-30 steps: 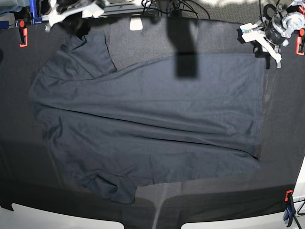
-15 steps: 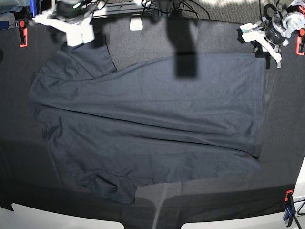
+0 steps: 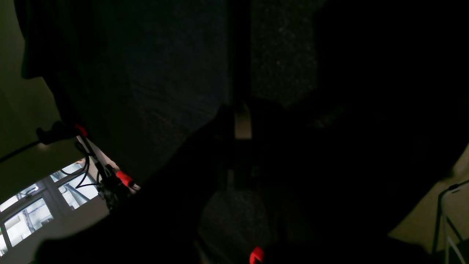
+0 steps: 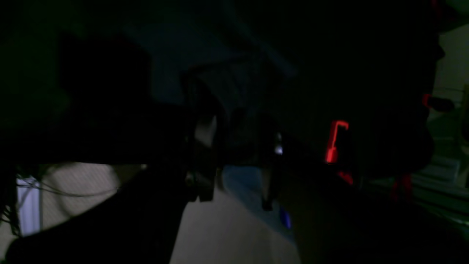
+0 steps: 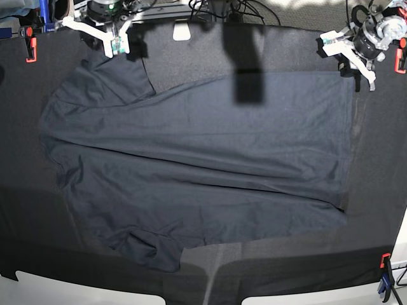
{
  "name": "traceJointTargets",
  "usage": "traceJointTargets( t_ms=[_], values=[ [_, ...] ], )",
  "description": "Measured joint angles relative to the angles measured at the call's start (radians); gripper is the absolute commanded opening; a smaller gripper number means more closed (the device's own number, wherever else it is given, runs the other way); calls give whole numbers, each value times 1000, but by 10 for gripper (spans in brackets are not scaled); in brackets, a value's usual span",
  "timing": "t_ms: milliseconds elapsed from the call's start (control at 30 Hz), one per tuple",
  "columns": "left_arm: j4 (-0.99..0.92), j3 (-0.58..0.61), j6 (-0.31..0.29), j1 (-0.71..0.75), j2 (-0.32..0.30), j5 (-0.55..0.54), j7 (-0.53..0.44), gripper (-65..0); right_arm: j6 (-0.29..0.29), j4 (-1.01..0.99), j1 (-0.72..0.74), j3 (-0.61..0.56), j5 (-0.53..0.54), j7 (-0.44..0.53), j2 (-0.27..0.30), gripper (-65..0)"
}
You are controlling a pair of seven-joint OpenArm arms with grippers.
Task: Layout the t-shirt on the table in an organized manner, then fold the t-shirt properly
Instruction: 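Grasp the collar-side corners of the shirt with both grippers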
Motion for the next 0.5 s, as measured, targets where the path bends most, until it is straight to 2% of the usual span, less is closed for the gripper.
traceJointTargets(
  t_ms=[233, 300, 367, 500],
  values=[
    [0, 0, 0, 0, 0, 0, 0, -650, 1, -56, 40, 7, -9, 5, 0, -480],
    [0, 0, 0, 0, 0, 0, 0, -650, 3, -56, 45, 7, -35, 4, 0, -537],
    [0, 0, 0, 0, 0, 0, 0, -650, 3, -56, 48, 7, -35, 4, 1, -634],
    [0, 0, 0, 0, 0, 0, 0, -650, 5, -56, 54, 7, -40, 8, 0, -650]
  ],
)
